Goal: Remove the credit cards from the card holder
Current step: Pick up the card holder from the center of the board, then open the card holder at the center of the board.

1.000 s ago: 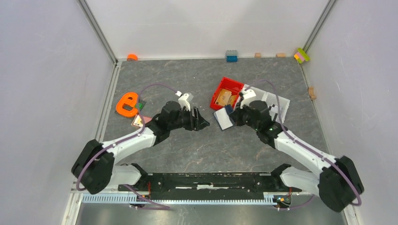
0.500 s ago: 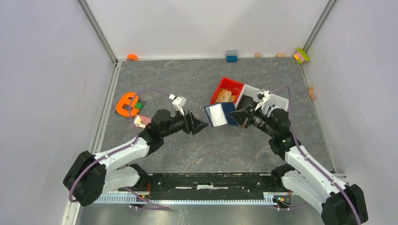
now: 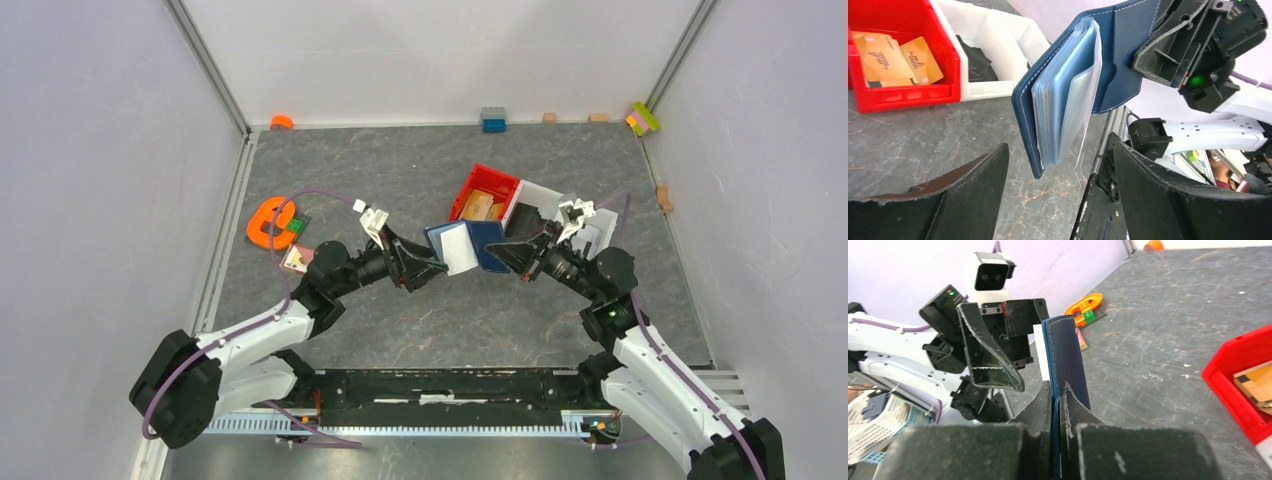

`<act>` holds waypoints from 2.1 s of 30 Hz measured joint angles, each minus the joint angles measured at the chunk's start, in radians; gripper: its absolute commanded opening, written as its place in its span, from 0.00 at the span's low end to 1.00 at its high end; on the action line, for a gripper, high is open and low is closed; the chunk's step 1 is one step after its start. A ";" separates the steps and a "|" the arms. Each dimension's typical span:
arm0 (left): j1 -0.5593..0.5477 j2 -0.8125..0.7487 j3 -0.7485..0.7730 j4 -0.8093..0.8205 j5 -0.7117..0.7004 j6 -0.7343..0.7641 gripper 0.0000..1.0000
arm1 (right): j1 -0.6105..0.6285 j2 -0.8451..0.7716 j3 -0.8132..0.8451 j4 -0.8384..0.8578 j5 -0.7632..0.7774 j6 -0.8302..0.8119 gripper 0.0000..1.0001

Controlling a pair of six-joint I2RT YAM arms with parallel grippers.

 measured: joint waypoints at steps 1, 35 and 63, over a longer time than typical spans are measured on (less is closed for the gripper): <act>0.000 0.007 -0.003 0.023 0.018 -0.007 0.78 | 0.000 0.002 -0.005 0.013 -0.010 0.012 0.01; 0.007 0.071 -0.014 0.070 0.132 -0.045 0.25 | 0.001 0.290 -0.077 0.203 -0.074 0.087 0.05; 0.006 0.077 0.040 -0.176 0.008 -0.030 0.02 | 0.124 0.463 0.019 0.079 -0.024 -0.038 0.42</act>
